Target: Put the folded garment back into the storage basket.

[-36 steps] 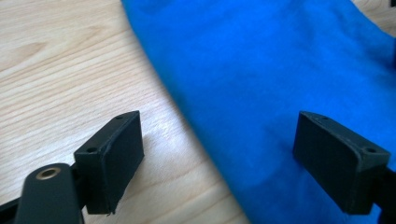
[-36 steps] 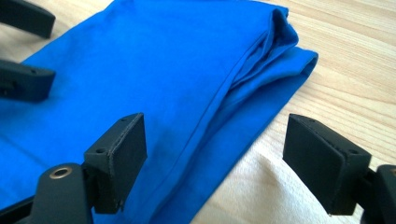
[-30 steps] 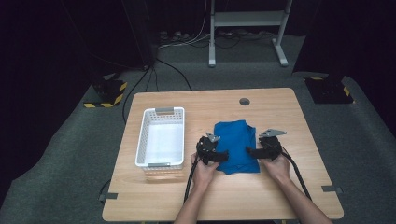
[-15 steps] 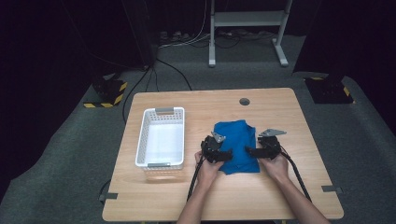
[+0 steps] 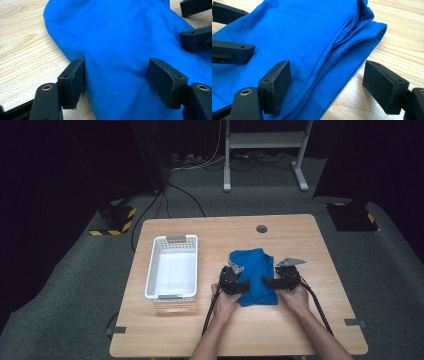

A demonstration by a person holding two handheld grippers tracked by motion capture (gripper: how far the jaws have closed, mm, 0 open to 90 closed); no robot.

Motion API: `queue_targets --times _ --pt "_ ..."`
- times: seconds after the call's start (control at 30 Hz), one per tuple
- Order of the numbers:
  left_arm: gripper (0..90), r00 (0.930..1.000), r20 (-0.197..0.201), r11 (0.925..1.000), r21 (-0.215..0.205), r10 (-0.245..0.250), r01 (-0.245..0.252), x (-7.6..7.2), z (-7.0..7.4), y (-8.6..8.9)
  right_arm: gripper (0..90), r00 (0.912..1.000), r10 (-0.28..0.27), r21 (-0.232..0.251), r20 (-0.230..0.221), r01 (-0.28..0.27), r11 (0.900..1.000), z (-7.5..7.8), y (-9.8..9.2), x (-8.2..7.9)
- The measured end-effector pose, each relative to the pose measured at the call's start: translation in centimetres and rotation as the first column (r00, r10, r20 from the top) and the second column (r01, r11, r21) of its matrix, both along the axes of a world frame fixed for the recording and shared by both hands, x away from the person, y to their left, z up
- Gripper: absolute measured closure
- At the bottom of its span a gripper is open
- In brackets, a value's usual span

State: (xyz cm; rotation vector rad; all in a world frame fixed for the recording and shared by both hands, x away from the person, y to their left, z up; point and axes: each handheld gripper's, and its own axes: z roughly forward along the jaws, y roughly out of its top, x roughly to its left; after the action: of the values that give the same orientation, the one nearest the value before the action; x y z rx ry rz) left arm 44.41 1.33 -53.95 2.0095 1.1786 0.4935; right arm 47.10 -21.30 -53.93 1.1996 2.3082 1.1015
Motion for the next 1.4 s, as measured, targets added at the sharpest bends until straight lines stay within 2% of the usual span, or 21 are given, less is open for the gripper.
queue_targets --times 0.2,0.4,0.73,1.27,1.4 --pt "40.9 0.9998 0.006 0.9998 -0.007 -0.017 0.017 -0.2 0.0 -0.2 22.4 1.0000 0.001 0.001 -0.001 -0.001 1.000 0.0 0.0 0.0" --pt "55.6 0.9992 0.010 0.9991 -0.018 -0.038 0.038 -0.4 0.0 -0.5 22.5 1.0000 0.001 0.000 -0.001 -0.001 1.000 0.0 0.0 0.0" --pt "71.6 0.9969 0.000 0.9959 -0.046 -0.078 0.078 -0.4 0.1 -0.7 22.9 1.0000 0.002 0.002 -0.001 -0.002 1.000 0.0 0.0 0.0" --pt "78.3 0.9973 0.008 0.9950 -0.068 -0.073 0.074 -0.3 0.3 -0.4 19.3 0.9998 -0.012 0.016 -0.018 0.012 1.000 0.2 -1.2 -0.1" --pt "78.9 0.9971 0.016 0.9949 -0.067 -0.075 0.076 -0.3 0.7 -0.3 19.3 0.9999 -0.010 0.013 -0.004 0.010 1.000 0.7 -1.6 -0.4"
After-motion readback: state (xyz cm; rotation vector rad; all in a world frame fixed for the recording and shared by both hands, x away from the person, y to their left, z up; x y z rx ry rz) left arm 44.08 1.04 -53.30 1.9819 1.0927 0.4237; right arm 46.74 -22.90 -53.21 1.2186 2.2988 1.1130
